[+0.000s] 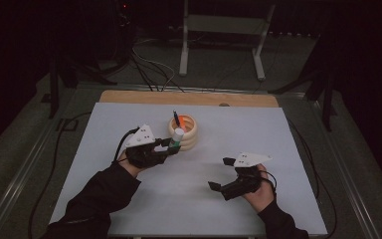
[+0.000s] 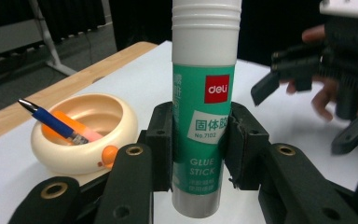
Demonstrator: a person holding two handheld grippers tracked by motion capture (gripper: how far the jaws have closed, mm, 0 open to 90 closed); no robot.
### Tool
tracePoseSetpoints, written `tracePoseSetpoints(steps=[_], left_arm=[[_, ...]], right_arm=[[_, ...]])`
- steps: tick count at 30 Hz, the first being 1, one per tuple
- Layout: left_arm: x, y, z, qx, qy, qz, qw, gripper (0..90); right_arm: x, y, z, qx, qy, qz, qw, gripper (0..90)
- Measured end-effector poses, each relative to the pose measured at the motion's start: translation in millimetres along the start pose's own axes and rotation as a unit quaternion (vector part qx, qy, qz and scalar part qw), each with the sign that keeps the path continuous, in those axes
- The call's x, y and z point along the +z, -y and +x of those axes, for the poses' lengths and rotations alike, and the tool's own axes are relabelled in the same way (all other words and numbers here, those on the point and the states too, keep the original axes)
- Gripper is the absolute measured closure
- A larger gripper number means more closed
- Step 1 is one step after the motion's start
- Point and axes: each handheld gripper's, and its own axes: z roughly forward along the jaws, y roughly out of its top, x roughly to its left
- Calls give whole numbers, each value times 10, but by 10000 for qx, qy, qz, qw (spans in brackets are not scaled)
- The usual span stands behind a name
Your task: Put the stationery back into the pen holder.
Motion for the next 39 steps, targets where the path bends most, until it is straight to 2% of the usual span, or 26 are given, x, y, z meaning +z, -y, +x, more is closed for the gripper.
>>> tracePoseSetpoints(steps=[3, 7, 10, 12, 13, 18, 21, 39], left_arm=[[0, 3, 32, -143, -17, -77, 9999, 667], [-8, 44, 98, -501, 49, -268, 9984, 667], [-1, 113, 133, -641, 93, -379, 9972, 667], [8, 147, 146, -677, 72, -371, 9970, 667], [12, 163, 156, -694, 68, -380, 9968, 667], [12, 145, 170, -725, 19, -423, 9965, 667], [8, 101, 170, -676, 5, -442, 9967, 667], [59, -130, 246, -635, 48, -571, 9963, 667]], right_arm=[[-8, 31, 4, 38, 62, -123, 9999, 0], [-29, 42, 5, 5, 134, -300, 9995, 0], [-34, 44, 4, -8, 171, -324, 9993, 0], [-33, 45, 0, -7, 175, -325, 9993, 0], [-28, 49, -14, 62, 144, -335, 9993, 0], [-12, 64, -33, 108, 136, -326, 9993, 0], [-13, 65, -33, 119, 123, -338, 9993, 0], [-21, 63, -30, 142, 76, -397, 9991, 0]])
